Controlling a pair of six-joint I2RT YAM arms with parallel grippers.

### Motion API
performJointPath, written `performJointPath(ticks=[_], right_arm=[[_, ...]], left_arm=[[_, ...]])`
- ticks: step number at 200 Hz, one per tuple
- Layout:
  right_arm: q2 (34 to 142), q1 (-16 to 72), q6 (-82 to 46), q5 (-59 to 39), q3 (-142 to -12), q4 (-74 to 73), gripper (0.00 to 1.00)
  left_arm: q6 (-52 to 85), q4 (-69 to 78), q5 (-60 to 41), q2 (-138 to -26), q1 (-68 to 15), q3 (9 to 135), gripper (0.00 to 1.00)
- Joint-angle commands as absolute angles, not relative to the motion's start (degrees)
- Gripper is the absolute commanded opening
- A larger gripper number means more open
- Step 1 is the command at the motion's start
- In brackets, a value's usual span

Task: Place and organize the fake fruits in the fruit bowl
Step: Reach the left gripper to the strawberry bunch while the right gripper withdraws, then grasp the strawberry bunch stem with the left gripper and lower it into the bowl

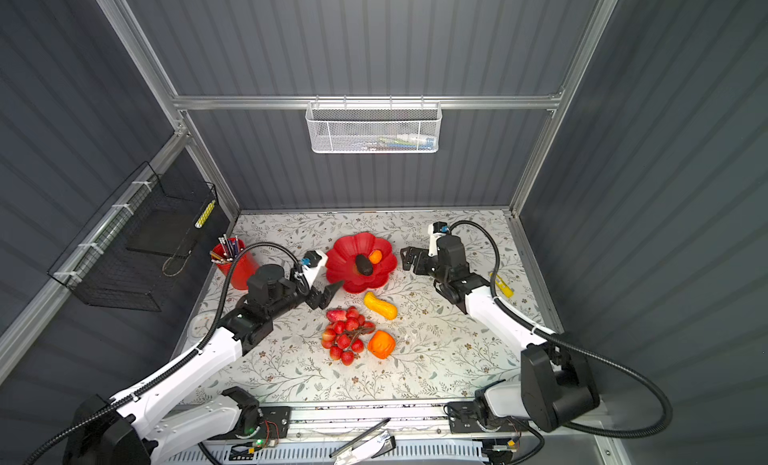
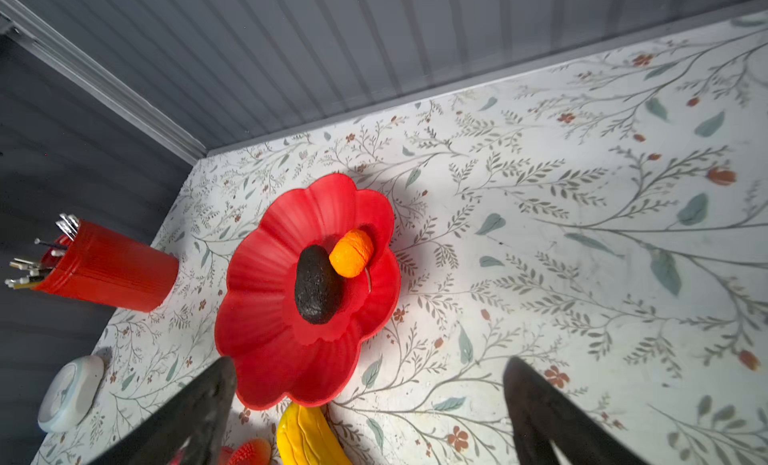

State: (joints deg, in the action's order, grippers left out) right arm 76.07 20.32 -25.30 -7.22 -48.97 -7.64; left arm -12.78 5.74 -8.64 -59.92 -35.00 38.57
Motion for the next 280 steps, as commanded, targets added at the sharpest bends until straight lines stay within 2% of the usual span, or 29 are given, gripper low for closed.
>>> performJointPath(ticks=[1, 75, 136, 162, 223, 243, 280], right_arm=[[74.5, 19.5, -25.3, -6.5, -48.8, -10.6, 0.99], [76.6, 18.2, -27.7, -9.1, -48.0, -11.4, 0.99], [75.7, 17.4, -27.6, -9.1, -47.5, -10.7, 0.99], [75.5, 17.2, -27.3, -9.2, -47.5, -10.3, 0.99], [75.8, 16.8, -27.2, -9.4, -47.5, -10.2, 0.99], [76.3, 16.7, -27.7, -9.9, -47.5, -10.5, 0.99], [76.8, 16.5, -28.3, -10.5, -47.7, -10.9, 0.99]], left_arm=[[-18.1, -0.1, -8.4, -60.2, -40.3, 37.9, 0.81], [-21.5, -2.3, 0.4, -69.5, -55.4, 39.1, 0.70], [-22.2, 1.8, 3.4, -78.5, -57.4, 40.8, 0.56], [-21.3, 2.4, 3.1, -81.1, -57.3, 41.8, 0.45], [-20.5, -2.8, 3.8, -81.9, -57.3, 45.0, 0.07], [-20.4, -5.5, 5.0, -80.0, -57.3, 45.1, 0.00], [-21.3, -12.6, 9.2, -73.4, -57.3, 45.0, 0.00]])
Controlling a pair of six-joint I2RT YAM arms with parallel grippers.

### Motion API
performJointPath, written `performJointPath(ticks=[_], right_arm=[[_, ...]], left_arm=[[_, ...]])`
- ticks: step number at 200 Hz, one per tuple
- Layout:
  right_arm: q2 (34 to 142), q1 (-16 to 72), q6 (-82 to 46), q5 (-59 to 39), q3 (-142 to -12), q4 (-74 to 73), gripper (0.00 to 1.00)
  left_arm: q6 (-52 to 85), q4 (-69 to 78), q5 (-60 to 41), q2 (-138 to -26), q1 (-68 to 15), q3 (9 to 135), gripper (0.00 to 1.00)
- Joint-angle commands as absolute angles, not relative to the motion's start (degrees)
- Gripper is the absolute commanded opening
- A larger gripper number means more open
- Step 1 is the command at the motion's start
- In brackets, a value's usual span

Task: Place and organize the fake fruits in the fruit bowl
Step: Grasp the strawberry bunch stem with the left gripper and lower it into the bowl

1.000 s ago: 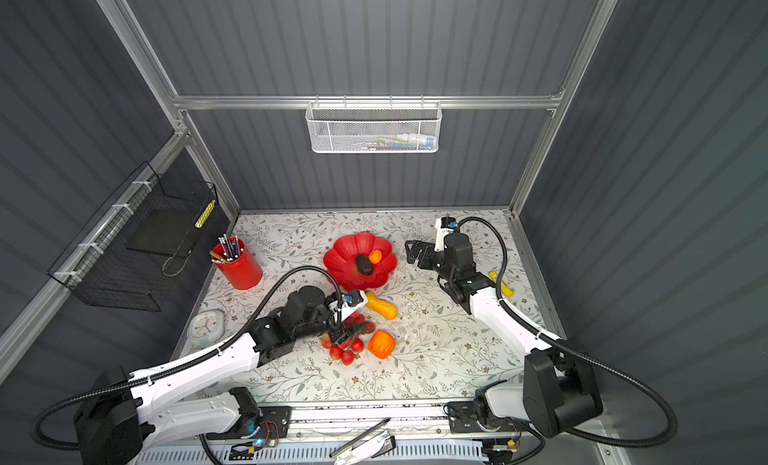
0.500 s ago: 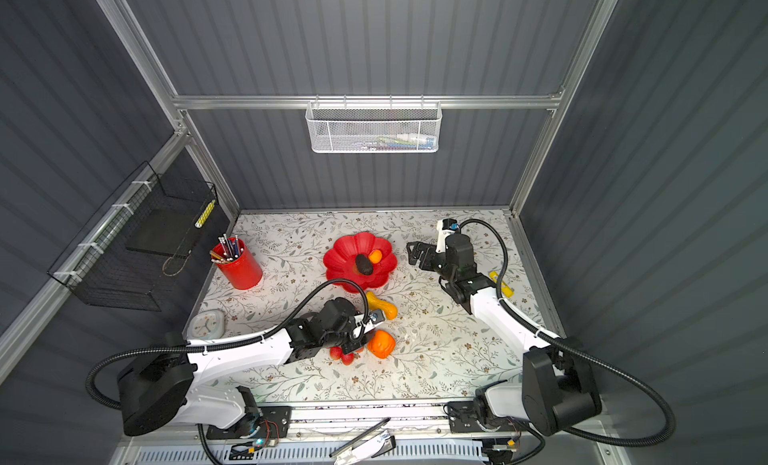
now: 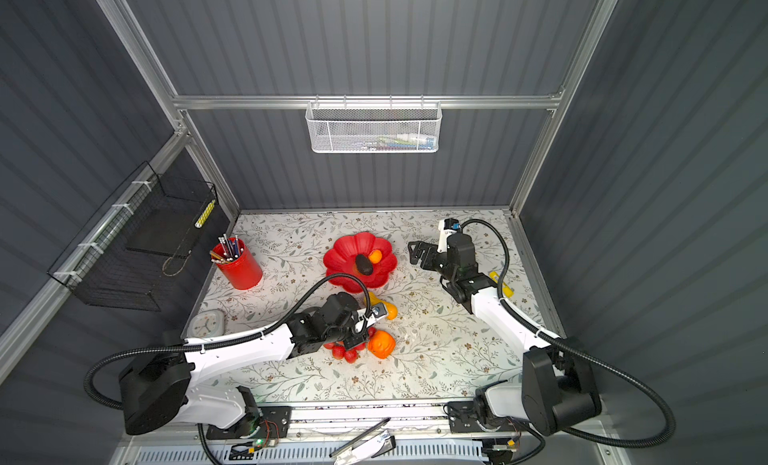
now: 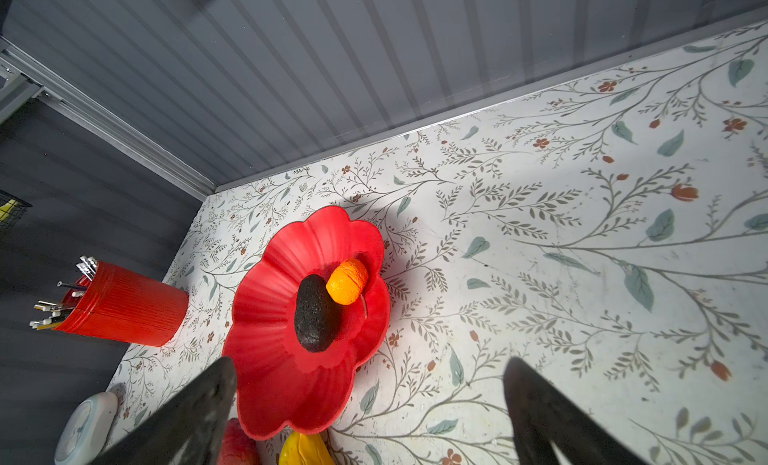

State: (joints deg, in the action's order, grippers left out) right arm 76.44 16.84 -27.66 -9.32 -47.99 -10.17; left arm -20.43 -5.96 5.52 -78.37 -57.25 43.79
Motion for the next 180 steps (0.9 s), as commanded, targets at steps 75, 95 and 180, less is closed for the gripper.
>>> performJointPath(ticks=[75, 95, 180], right_arm=[[77.8, 16.2, -29.9, -11.9, -48.1, -11.6, 0.99], [77.7, 16.1, -30.0, -12.0, -48.1, -11.4, 0.99], [73.0, 15.0, -28.5, -11.2, -46.1, -8.1, 0.99]], left_arm=[[-23.7, -17.5, 30.3, -55.6, -56.8, 50.2, 0.00], [-24.5, -18.0, 29.1, -58.4, -52.6, 54.7, 0.00], [-20.7, -12.3, 11.3, -88.3, -36.4, 78.0, 0.00]])
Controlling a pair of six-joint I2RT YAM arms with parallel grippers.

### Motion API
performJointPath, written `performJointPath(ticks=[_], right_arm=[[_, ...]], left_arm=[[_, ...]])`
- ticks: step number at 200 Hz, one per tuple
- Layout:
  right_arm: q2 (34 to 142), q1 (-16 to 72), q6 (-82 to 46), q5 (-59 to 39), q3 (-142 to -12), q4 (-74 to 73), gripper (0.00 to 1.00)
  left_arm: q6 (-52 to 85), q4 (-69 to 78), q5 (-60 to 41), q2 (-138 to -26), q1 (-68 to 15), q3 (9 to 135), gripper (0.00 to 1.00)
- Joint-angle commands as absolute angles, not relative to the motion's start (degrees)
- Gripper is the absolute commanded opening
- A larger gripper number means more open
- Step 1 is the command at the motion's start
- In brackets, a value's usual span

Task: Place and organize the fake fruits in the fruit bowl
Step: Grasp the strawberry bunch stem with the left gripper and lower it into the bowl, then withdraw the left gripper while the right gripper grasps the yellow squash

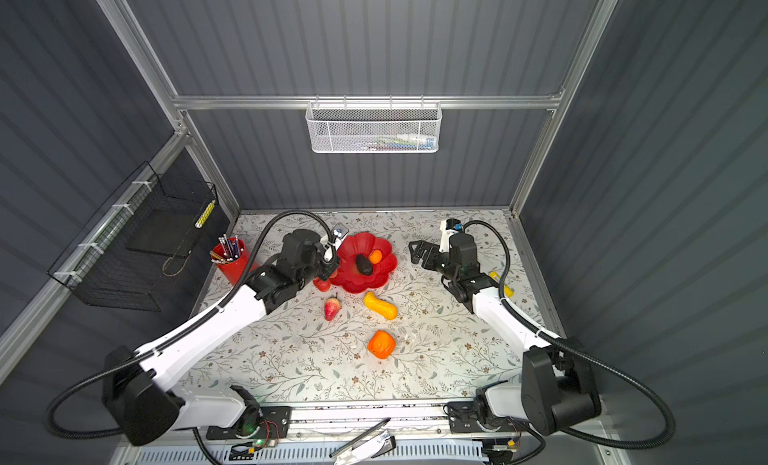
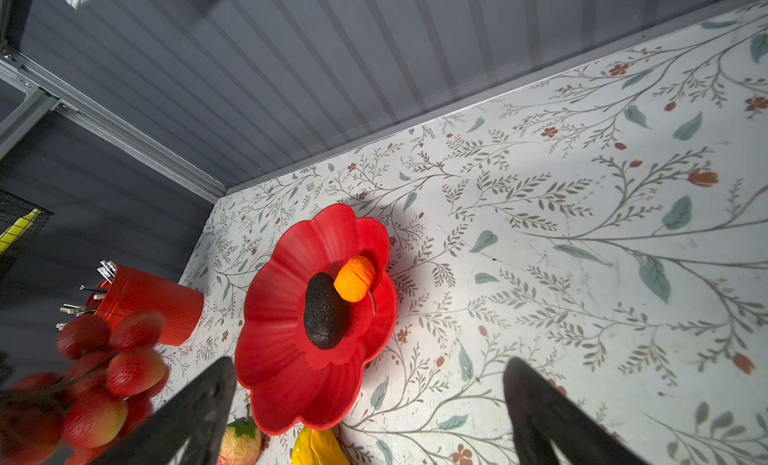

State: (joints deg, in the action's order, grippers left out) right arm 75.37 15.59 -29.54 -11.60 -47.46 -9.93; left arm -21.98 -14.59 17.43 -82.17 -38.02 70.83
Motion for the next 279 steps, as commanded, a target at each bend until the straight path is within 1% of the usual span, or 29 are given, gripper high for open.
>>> performJointPath(ticks=[1, 19, 47, 83, 112, 135, 144, 158, 175, 191, 214, 222, 227, 234, 241, 263, 279], right_arm=[[72.9, 14.9, -28.4, -11.1, -46.1, -8.0, 0.99], [71.6, 14.6, -28.0, -10.7, -45.3, -7.4, 0.99], [70.4, 14.1, -27.7, -10.3, -44.3, -7.0, 0.99], [70.5, 13.5, -27.4, -10.6, -44.4, -6.6, 0.99], [70.8, 13.1, -27.3, -10.8, -44.9, -6.2, 0.99], [71.1, 13.0, -27.5, -11.0, -44.9, -6.2, 0.99], [71.3, 12.9, -27.6, -11.0, -45.0, -6.3, 0.99], [71.8, 12.8, -27.6, -11.1, -45.3, -5.8, 0.99], [72.1, 12.8, -27.3, -11.0, -45.9, -4.8, 0.99], [72.3, 12.8, -26.6, -10.3, -46.5, -3.4, 0.99], [72.9, 12.8, -25.6, -10.7, -47.4, -1.2, 0.99], [73.2, 12.8, -25.3, -11.1, -47.8, -0.5, 0.99], [73.5, 12.8, -25.2, -11.5, -48.0, -0.2, 0.99], [73.8, 12.8, -24.9, -12.2, -48.2, 0.3, 0.99], [74.2, 12.9, -24.6, -13.0, -48.5, 0.8, 0.99], [75.9, 14.3, -23.4, -15.4, -49.5, 2.8, 0.98], [77.6, 16.9, -21.5, -15.1, -50.7, 5.6, 0.98]], left_arm=[[-20.7, -12.3, 11.3, -88.7, -36.4, 78.2, 0.00], [-20.8, -13.8, 10.4, -94.7, -36.0, 85.0, 0.00], [-20.5, -15.5, 10.3, -102.4, -34.5, 90.6, 0.00], [-18.3, -15.7, 10.7, -107.5, -33.0, 92.4, 0.00], [-18.1, -19.5, 11.8, -111.5, -32.9, 95.4, 0.00], [-17.9, -19.7, 12.9, -113.5, -32.8, 96.0, 0.00], [-17.4, -19.4, 13.1, -114.4, -32.7, 96.4, 0.12], [-16.8, -19.5, 13.0, -115.8, -32.6, 97.6, 0.25], [-16.4, -19.9, 13.0, -117.6, -32.7, 99.6, 0.46], [-15.7, -19.9, 13.5, -118.6, -32.7, 100.6, 0.56], [-14.9, -19.4, 13.5, -118.3, -32.7, 100.9, 0.63], [-14.5, -18.9, 13.5, -117.7, -32.7, 100.6, 0.67], [-14.3, -18.6, 13.5, -117.2, -32.7, 100.3, 0.76], [-13.9, -17.8, 13.5, -116.3, -32.7, 99.7, 0.86], [-13.6, -16.8, 13.6, -115.2, -32.7, 98.9, 0.99], [-12.3, -12.5, 14.3, -110.6, -32.7, 95.4, 1.00], [-11.4, -9.9, 15.6, -106.7, -32.7, 93.4, 1.00]])
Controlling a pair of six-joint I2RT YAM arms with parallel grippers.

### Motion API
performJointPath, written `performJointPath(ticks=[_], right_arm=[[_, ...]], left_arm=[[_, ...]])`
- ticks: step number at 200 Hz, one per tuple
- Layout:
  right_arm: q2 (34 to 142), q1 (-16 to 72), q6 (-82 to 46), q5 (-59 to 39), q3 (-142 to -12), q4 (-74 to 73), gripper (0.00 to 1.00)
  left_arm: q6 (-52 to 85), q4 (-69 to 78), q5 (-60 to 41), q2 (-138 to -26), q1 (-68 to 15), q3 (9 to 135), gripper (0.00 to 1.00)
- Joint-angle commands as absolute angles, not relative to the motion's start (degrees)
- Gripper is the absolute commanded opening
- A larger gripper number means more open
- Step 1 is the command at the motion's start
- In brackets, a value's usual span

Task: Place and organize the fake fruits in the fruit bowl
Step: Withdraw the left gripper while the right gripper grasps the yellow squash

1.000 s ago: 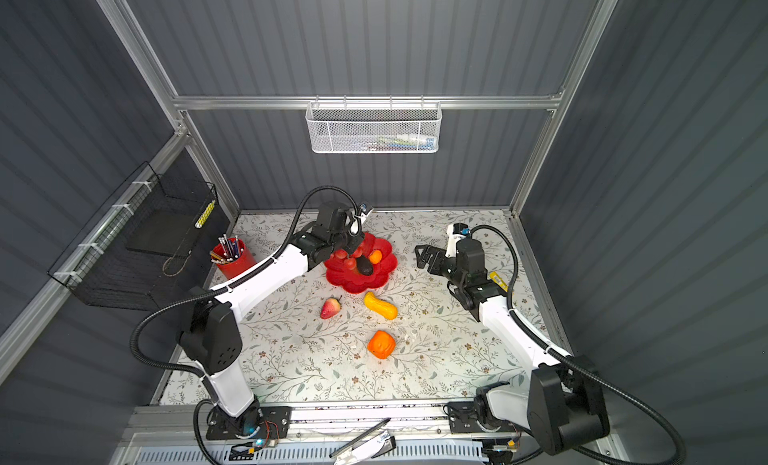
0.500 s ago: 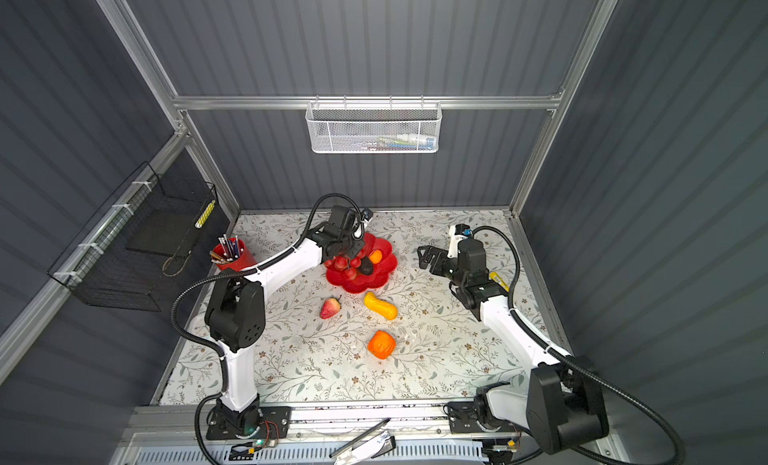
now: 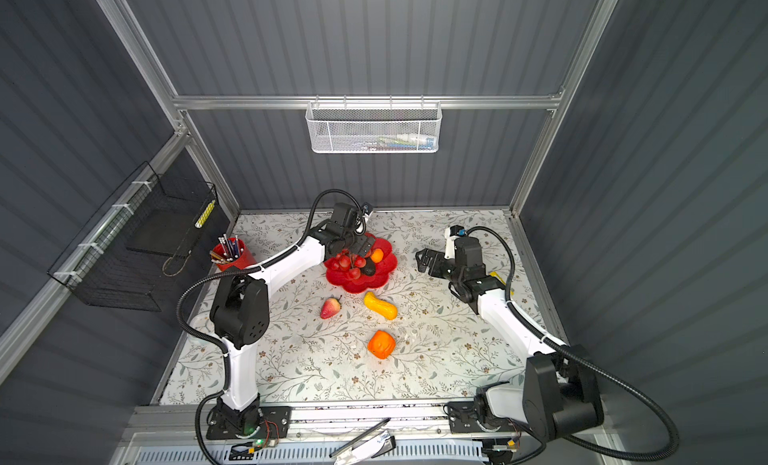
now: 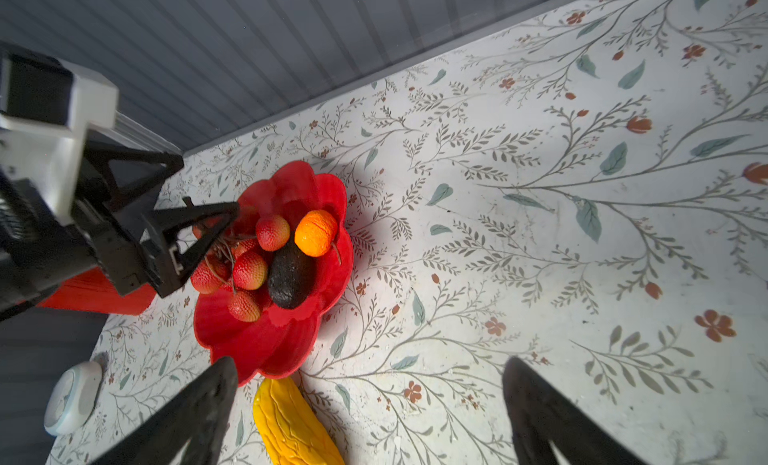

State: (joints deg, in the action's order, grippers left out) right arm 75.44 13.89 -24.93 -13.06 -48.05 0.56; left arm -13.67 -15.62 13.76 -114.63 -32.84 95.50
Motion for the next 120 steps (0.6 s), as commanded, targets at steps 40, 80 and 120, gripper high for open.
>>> performJointPath(ticks=[40, 80, 120], right_arm=[[81.7, 27.7, -16.4, -10.6, -52.3, 11.1, 0.97], [87.1, 34.8, -15.6, -8.5, -53.1, 12.5, 0.96], [93.8, 37.9, -14.7, -7.0, -56.5, 13.1, 0.93]], left_arm=[[-8.8, -1.9, 21.3, -93.0, -32.6, 83.9, 1.00], [-5.6, 4.0, 28.8, -75.5, -32.3, 65.5, 1.00], [3.0, 5.0, 39.3, -60.6, -31.9, 47.6, 1.00]])
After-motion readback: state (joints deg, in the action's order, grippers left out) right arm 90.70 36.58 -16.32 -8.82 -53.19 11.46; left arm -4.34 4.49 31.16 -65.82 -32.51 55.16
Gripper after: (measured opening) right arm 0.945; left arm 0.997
